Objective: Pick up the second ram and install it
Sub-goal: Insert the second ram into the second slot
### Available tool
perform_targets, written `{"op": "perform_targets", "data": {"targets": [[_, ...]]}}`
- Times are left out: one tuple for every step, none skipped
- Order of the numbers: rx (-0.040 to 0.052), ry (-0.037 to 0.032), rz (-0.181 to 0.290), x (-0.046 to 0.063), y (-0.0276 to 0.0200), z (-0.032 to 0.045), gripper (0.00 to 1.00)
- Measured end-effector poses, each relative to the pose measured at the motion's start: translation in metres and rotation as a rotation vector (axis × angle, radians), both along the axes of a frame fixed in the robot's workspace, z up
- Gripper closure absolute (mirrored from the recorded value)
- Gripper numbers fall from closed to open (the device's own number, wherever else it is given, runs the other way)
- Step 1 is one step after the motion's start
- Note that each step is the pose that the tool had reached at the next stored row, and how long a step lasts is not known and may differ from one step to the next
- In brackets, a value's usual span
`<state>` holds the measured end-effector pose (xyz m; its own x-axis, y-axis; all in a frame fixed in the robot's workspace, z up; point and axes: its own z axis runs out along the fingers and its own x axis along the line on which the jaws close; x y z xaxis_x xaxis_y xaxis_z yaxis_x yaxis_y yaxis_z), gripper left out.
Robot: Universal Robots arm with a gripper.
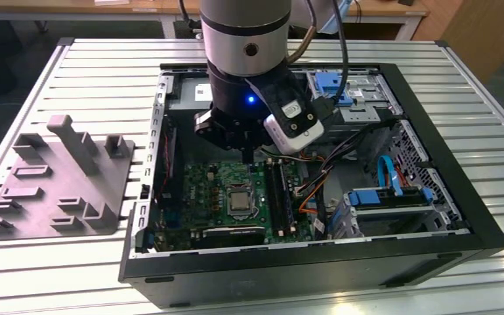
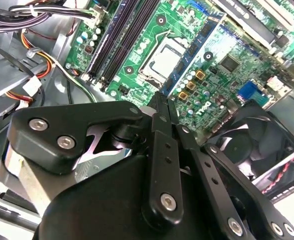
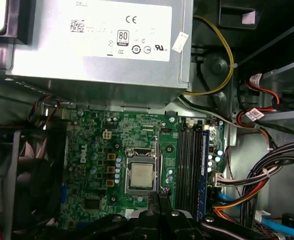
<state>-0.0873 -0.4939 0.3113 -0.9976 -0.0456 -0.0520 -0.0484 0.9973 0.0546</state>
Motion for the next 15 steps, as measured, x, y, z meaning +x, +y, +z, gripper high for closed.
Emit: {"op": "perform_targets", "data": {"targets": [[0.0029,0.0,-0.002,0.001,-0.0001,-0.001,0.89],[0.0051,0.0,-0.003,0.002,-0.0001,-0.0018,0.89],[0.0066,0.0,-0.004,0.003,-0.0002,-0.0024,0.89],[0.0076,0.0,-0.005,0.005,-0.0002,-0.003,0.89],[0.0087,0.0,-0.006,0.006,-0.0003,-0.0036,0.89],[0.0101,0.0,-0.007,0.008,-0.0004,-0.0044,0.89],[0.0118,0.0,-0.008,0.009,-0.0004,-0.0053,0.89],[0.0137,0.0,-0.009,0.011,-0.0004,-0.0066,0.89],[0.0158,0.0,-0.011,0.012,-0.0005,-0.0083,0.89],[0.0179,0.0,-0.012,0.013,-0.0005,-0.0101,0.89],[0.0197,0.0,-0.014,0.014,-0.0005,-0.0117,0.89],[0.022,0.0,-0.015,0.015,-0.0005,-0.0132,0.89],[0.0242,0.0,-0.016,0.016,-0.0005,-0.0144,0.89],[0.0257,0.0,-0.016,0.018,-0.0005,-0.0154,0.89],[0.0273,0.0,-0.017,0.019,-0.0005,-0.0167,0.89]]}}
